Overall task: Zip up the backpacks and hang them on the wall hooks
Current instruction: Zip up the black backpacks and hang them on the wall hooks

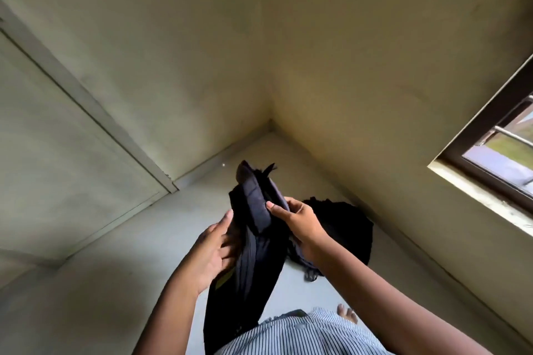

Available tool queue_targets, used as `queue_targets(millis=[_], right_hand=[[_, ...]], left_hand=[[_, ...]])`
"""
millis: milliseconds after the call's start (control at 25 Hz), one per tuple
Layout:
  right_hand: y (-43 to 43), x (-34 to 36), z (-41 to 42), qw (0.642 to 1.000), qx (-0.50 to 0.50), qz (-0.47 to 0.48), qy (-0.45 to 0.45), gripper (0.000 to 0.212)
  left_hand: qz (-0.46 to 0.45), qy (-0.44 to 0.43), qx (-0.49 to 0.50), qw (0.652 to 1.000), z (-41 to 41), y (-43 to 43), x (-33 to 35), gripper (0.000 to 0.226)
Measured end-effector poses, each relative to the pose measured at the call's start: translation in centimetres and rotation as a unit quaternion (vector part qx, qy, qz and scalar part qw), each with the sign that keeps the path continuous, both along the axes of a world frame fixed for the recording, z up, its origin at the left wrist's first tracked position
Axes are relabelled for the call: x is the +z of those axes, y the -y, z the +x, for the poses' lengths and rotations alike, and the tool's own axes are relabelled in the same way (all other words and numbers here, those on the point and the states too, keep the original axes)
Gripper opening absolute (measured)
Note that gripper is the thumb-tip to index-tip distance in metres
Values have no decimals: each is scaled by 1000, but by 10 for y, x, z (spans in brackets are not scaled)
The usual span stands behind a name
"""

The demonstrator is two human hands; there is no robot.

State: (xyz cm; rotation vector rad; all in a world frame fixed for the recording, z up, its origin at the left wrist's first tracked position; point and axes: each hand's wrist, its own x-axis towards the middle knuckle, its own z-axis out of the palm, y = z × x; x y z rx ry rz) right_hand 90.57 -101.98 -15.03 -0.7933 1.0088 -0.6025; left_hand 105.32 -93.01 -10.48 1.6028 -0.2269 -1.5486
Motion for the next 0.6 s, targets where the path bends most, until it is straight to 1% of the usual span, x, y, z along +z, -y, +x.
queue_targets(millis=[40, 80, 120, 200, 280, 360, 400, 440, 480, 520, 560, 600], right_hand=[[-10, 3, 3, 998, 51, -27, 8, 9], [-19, 4, 4, 993, 95, -68, -4, 12], [-27, 4, 7, 984, 131, -113, -27, 16], [-33, 6, 7, 961, 187, -184, -91, 30], [-32, 15, 1, 939, 247, -201, -129, 47], [-29, 28, -6, 906, 303, -228, -189, 48], [-29, 34, -9, 874, 320, -270, -248, 47], [-30, 39, -13, 826, 322, -328, -327, 47], [-35, 45, -16, 772, 300, -388, -404, 49], [-39, 52, -18, 741, 260, -427, -449, 51], [-42, 56, -18, 742, 222, -443, -451, 50], [-44, 59, -16, 763, 196, -447, -425, 47]], left_hand=[[8, -59, 44, 997, 3, 1, 9, 38], [12, -86, 67, 994, 6, 4, 13, 43], [15, -91, 76, 993, 5, 3, 17, 42], [24, -71, 106, 992, 0, -1, 12, 34], [20, -71, 159, 984, -5, -7, 1, 25], [10, -89, 191, 977, -9, -10, -9, 18], [6, -96, 197, 976, -11, -11, -13, 15], [1, -100, 198, 975, -15, -11, -15, 12], [-7, -99, 198, 975, -18, -11, -17, 10], [-19, -100, 195, 975, -20, -11, -16, 10], [-31, -99, 195, 975, -19, -11, -16, 12], [-42, -97, 192, 976, -18, -11, -14, 13]])
